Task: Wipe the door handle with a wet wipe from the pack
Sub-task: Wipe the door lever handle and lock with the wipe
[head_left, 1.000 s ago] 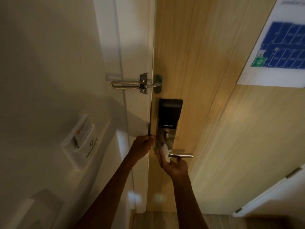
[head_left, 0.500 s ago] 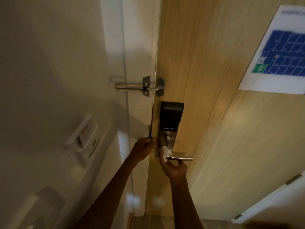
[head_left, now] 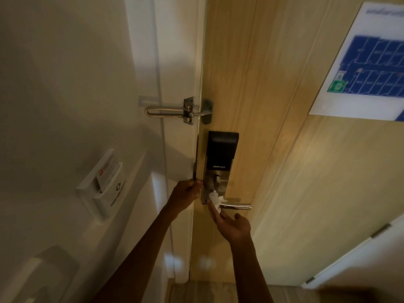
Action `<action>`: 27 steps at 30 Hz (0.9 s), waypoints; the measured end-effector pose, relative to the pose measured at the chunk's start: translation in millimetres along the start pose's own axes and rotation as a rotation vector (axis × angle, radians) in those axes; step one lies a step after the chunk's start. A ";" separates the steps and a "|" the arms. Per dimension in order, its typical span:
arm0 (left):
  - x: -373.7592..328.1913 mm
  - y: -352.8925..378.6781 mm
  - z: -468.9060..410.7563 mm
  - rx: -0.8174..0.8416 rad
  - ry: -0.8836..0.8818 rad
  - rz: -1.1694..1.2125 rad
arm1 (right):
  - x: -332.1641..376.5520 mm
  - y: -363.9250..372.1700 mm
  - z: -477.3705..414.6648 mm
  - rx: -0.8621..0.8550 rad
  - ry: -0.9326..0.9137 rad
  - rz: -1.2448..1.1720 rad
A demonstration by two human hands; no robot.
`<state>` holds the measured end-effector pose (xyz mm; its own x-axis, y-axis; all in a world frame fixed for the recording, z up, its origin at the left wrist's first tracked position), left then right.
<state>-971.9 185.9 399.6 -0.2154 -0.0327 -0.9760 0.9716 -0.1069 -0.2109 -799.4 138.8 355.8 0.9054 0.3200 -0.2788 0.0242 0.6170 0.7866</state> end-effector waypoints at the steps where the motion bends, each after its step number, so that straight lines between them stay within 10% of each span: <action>1: -1.0 0.7 0.3 0.008 0.000 -0.003 | -0.9 2.8 10.0 0.032 0.001 0.034; 10: 1.4 0.6 -1.5 0.048 -0.014 0.021 | 28.3 16.7 83.7 -0.257 -0.510 0.538; 19: 1.7 1.5 -1.1 0.052 0.023 -0.054 | 13.1 8.2 47.2 -0.354 -1.084 1.606; 27: -0.3 3.5 0.0 0.012 0.005 -0.036 | -4.4 -43.3 14.2 -0.125 -1.677 2.389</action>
<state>-968.5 185.6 399.2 -0.2493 -0.0240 -0.9681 0.9622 -0.1194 -0.2448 -798.4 100.4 330.8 -0.8510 -0.2113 0.4808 -0.5226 0.4315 -0.7353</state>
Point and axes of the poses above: each hand's wrist, its own z-axis away from the middle knuckle, its own y-axis out of the palm, x = y × z, the point moved 1 cm from there along -z, towards the middle knuckle, and after that the axes turned 1 degree about z, right-handed, at the moved point
